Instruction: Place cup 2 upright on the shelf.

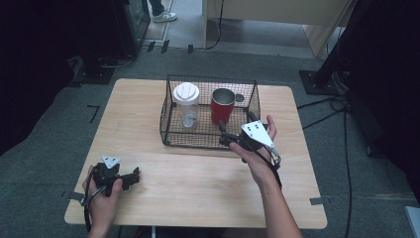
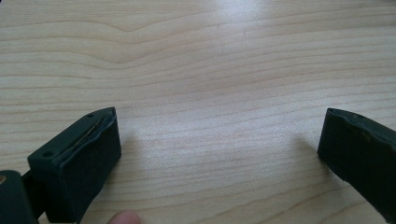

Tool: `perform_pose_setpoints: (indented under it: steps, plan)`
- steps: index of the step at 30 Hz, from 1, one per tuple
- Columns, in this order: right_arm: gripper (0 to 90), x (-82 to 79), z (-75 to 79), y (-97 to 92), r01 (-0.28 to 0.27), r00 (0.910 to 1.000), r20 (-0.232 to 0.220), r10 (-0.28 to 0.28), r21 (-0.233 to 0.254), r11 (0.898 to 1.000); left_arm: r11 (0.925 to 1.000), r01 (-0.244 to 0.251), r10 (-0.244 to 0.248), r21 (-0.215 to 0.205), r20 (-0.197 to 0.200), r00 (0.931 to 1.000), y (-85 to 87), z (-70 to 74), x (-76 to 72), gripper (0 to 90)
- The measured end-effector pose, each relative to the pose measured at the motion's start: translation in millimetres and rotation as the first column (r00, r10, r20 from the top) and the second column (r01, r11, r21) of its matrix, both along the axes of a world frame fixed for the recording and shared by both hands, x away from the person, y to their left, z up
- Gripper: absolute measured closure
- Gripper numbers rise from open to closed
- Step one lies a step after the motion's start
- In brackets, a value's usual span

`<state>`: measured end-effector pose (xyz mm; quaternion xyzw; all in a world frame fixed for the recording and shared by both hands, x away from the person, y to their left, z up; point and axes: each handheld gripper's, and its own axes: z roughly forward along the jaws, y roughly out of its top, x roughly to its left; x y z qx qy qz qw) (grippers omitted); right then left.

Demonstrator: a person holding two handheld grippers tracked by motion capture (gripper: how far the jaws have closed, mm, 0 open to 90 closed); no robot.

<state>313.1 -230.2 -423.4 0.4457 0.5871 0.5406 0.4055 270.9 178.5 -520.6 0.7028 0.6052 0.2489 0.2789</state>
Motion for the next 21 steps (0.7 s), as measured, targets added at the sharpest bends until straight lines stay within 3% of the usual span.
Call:
perform_pose_setpoints:
  steps: [15,21]
  plan:
    - [0.0,-17.0,-26.7,-38.9,0.063,0.9969,-0.046,-0.064,-0.023,0.998,1.0000,0.001,-0.001,0.000,-0.001,1.0000,0.1,0.0,-0.1,0.0]
    - [0.0,-24.5,-41.4,-58.3,0.093,0.9926,-0.077,-0.093,-0.010,0.996,1.0000,0.001,-0.001,0.001,-0.001,1.0000,0.1,0.0,-0.1,0.0]
